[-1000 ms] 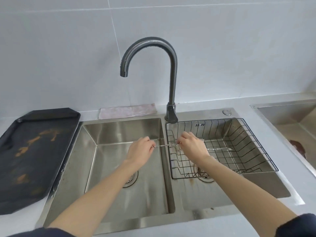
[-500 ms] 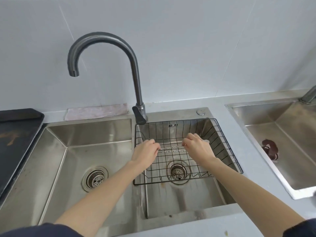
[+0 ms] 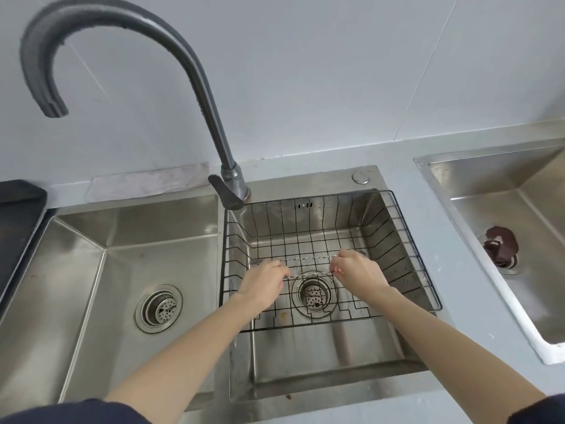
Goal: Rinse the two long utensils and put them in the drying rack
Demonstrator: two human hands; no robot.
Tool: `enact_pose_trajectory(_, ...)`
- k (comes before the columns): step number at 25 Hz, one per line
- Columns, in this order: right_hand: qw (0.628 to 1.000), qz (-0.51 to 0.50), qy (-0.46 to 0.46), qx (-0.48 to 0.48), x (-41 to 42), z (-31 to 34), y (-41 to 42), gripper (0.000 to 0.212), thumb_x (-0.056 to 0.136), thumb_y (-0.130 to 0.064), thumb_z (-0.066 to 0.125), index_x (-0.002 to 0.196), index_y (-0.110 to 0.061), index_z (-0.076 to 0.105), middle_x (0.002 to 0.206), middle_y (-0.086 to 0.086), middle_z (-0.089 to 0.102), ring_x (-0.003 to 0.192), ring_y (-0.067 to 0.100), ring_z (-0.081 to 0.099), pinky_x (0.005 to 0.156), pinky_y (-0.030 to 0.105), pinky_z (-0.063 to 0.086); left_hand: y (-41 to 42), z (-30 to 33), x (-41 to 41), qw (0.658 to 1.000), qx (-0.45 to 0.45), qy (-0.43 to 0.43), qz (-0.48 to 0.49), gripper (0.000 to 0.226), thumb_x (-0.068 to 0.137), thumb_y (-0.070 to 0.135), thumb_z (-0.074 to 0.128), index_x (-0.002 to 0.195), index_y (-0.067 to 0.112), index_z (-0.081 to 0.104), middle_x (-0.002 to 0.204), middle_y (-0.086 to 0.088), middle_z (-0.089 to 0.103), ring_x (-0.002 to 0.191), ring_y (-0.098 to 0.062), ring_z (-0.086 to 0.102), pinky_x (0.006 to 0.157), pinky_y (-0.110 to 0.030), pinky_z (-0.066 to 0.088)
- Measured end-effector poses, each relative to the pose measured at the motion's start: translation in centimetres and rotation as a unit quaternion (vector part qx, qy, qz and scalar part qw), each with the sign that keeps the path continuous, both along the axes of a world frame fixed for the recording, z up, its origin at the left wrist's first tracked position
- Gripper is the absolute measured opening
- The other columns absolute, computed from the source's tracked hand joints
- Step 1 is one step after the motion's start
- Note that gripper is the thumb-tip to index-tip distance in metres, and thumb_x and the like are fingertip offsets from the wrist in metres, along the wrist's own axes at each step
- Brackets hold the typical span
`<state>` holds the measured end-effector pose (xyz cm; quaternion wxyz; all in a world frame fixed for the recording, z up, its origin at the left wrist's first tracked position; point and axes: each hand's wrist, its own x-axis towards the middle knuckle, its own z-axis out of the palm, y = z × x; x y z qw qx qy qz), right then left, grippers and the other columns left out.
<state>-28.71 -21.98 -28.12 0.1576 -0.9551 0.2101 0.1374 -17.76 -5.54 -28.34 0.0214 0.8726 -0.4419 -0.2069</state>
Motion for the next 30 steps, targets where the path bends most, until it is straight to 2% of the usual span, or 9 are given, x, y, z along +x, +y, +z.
enact_pose_trajectory(7, 0.998, 0.025, 0.063, 0.018, 0.4, -1.6, -0.1, 0.024, 0.095, -0.017, 0.046, 0.111, -0.016, 0.063, 0.119, 0.006, 0.056, 0.109, 0.031, 0.057, 0.084, 0.038, 0.049, 0.1, -1.1, 0.1, 0.999, 0.039, 0.024, -0.001, 0.036, 0.096, 0.008, 0.038, 0.127, 0.016, 0.054, 0.125, -0.004, 0.056, 0.115, -0.021, 0.054, 0.089, -0.033, 0.049)
enact_pose_trajectory(12, 0.998, 0.013, 0.057, 0.026, 0.2, -1.6, -0.7, 0.024, 0.094, -0.016, 0.046, 0.108, -0.015, 0.064, 0.118, 0.005, 0.057, 0.109, 0.029, 0.057, 0.083, 0.039, 0.049, -0.2, -1.2, -0.3, 0.999, 0.033, 0.032, 0.002, 0.035, 0.096, 0.009, 0.038, 0.126, 0.016, 0.054, 0.124, -0.004, 0.057, 0.112, -0.022, 0.055, 0.087, -0.035, 0.052)
enact_pose_trajectory(30, 0.997, -0.01, 0.07, 0.025, 0.5, -1.8, 0.6, 0.022, 0.093, -0.015, 0.047, 0.107, -0.014, 0.064, 0.117, 0.008, 0.056, 0.109, 0.03, 0.056, 0.083, 0.038, 0.049, 1.0, -2.1, -0.3, 0.998, 0.045, 0.046, 0.004, 0.037, 0.095, 0.009, 0.039, 0.129, 0.016, 0.052, 0.129, -0.006, 0.056, 0.116, -0.024, 0.055, 0.095, -0.036, 0.049)
